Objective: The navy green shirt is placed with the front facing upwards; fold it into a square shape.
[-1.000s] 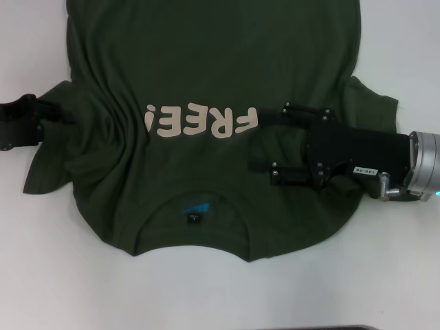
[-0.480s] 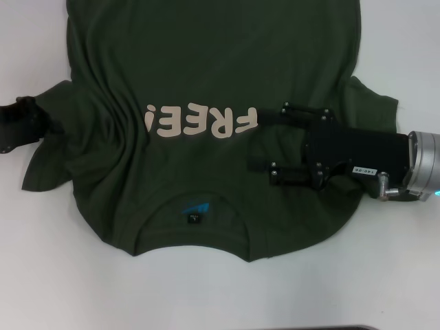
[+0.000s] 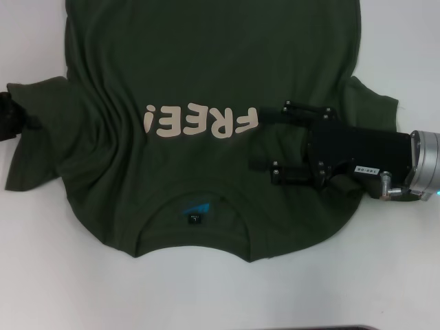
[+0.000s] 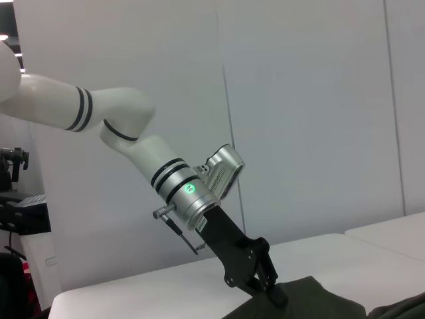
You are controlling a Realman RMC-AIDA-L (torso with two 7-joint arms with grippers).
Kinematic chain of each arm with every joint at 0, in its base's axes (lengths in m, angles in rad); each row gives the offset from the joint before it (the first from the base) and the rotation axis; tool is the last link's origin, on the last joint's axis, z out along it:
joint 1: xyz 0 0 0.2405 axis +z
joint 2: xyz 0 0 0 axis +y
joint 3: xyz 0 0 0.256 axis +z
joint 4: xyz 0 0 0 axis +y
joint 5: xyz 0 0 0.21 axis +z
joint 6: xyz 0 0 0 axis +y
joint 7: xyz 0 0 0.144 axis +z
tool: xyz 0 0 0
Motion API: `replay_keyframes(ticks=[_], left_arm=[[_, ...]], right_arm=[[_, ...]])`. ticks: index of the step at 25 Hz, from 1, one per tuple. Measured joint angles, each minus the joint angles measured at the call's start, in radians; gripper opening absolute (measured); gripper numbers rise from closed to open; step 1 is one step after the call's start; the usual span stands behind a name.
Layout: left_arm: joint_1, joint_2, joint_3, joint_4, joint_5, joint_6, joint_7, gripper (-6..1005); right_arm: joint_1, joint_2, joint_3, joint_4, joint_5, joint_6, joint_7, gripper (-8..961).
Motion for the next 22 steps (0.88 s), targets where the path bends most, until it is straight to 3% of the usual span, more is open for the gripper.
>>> replay_keyframes(ticks=[5,12,22], left_arm=[[0.000,0.012,-0.011,-0.007,0.000,-0.003,-0.001,3],[-0.020,0.054,-0.008,-0.014,0.006,0.005,-0.017,3],[-0.056,0.087,-0.006,-0.026,0.059,0.011,-0.045,4]], right_arm=[[0.000,0.000,-0.002,0.000,0.000,0.000,0.000,824],[0.001,0.000,-0.004,0.000,0.000,0.000,0.000,823],[0.002,0.000,-0.004,-0.001,0.000,0.000,0.010,823]])
